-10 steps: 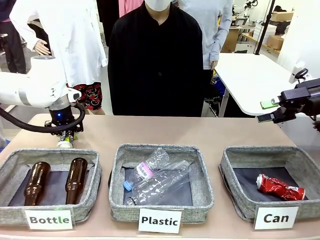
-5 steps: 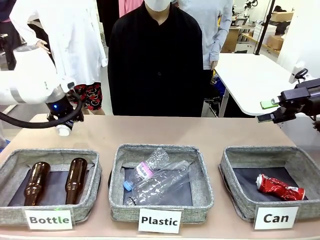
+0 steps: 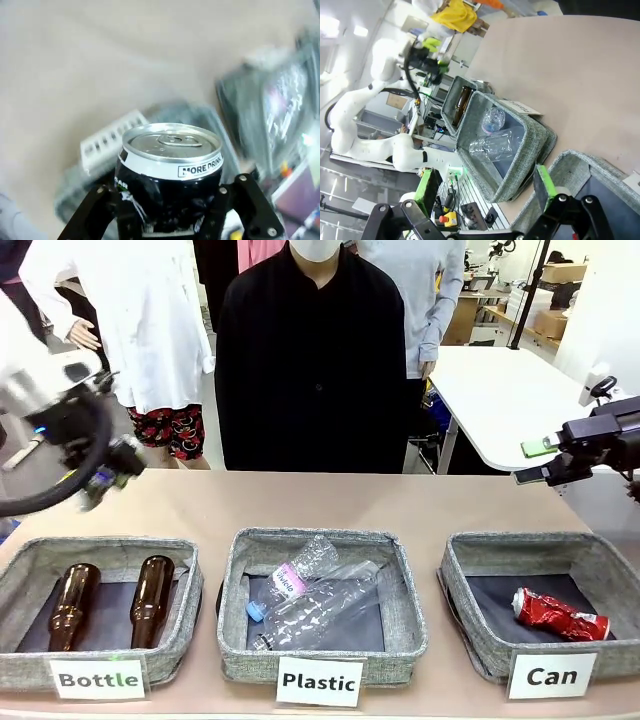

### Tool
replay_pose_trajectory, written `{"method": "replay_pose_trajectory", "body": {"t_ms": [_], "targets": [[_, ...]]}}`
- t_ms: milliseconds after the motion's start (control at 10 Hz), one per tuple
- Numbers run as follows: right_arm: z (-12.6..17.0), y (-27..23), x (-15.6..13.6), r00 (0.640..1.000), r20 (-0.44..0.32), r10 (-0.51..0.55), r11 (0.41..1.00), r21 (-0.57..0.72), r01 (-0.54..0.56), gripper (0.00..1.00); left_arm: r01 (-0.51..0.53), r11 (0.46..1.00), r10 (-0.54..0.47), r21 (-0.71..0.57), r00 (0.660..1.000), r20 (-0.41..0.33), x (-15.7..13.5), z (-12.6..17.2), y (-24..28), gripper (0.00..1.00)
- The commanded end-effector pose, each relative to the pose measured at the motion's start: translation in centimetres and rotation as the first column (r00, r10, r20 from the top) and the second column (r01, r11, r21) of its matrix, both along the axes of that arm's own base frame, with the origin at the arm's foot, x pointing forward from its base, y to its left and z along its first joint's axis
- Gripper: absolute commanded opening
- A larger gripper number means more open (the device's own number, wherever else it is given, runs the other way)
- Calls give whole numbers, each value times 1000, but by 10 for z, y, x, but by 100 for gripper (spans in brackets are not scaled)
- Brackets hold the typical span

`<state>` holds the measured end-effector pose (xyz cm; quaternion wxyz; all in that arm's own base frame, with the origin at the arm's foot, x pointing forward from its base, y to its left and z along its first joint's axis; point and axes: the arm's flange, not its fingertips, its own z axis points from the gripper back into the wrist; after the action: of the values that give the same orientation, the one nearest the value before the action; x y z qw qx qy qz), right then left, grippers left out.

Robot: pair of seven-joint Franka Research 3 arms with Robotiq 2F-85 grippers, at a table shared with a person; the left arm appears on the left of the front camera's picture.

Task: Sort the can waste into the basket.
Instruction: Pick up the can waste from the table and place it in the right Fabric basket.

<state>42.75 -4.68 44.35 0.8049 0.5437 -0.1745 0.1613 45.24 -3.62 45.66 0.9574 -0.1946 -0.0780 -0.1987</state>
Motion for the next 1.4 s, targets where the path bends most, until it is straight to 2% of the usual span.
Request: {"method": "replay_pose_trajectory", "body": {"t_ms": [0,100,200,300,500,600,700,800,900,1000,1100,1200,1300], "targets": [[2,-2,0,1000,15,14,1000,-1,-14,100,267,960,-270,79,962,35,-68,-22,42,0],[2,-2,0,1000,15,14,1000,-1,-14,100,269,961,-274,65,956,105,-86,-30,47,0],[2,-2,0,1000,15,14,1000,-1,-14,100,99,995,-101,22,989,105,-69,-30,56,0],[2,-2,0,1000,15,14,1000,-1,-14,100,251,968,-251,32,968,4,-72,-24,34,0],[2,-2,0,1000,15,14,1000,-1,-14,100,251,968,-251,32,968,4,-72,-24,34,0],[2,-2,0,1000,15,14,1000,-1,-14,100,236,971,-237,34,971,37,-84,-31,45,0],[0,0,0,1000,0,0,1000,0,0,100,297,954,-287,-28,940,186,-99,-14,8,0],[28,0,-18,998,-11,59,998,-33,-60,100,371,928,-354,6,879,319,-111,16,-43,0],[48,-8,-36,994,-55,97,989,-104,-102,100,425,903,-412,65,811,415,-113,44,-98,0],[61,-32,-57,993,-106,56,982,-173,-74,100,548,833,-512,80,706,489,-113,63,-162,0],[66,-57,-81,991,-131,24,965,-254,-57,100,612,785,-567,97,646,511,-115,65,-219,0],[70,-84,-106,992,-123,-18,950,-311,-21,100,650,750,-602,121,595,532,-112,64,-275,0],[75,-117,-128,988,-88,-128,937,-336,91,100,721,683,-648,113,528,550,-106,63,-332,0]]}}
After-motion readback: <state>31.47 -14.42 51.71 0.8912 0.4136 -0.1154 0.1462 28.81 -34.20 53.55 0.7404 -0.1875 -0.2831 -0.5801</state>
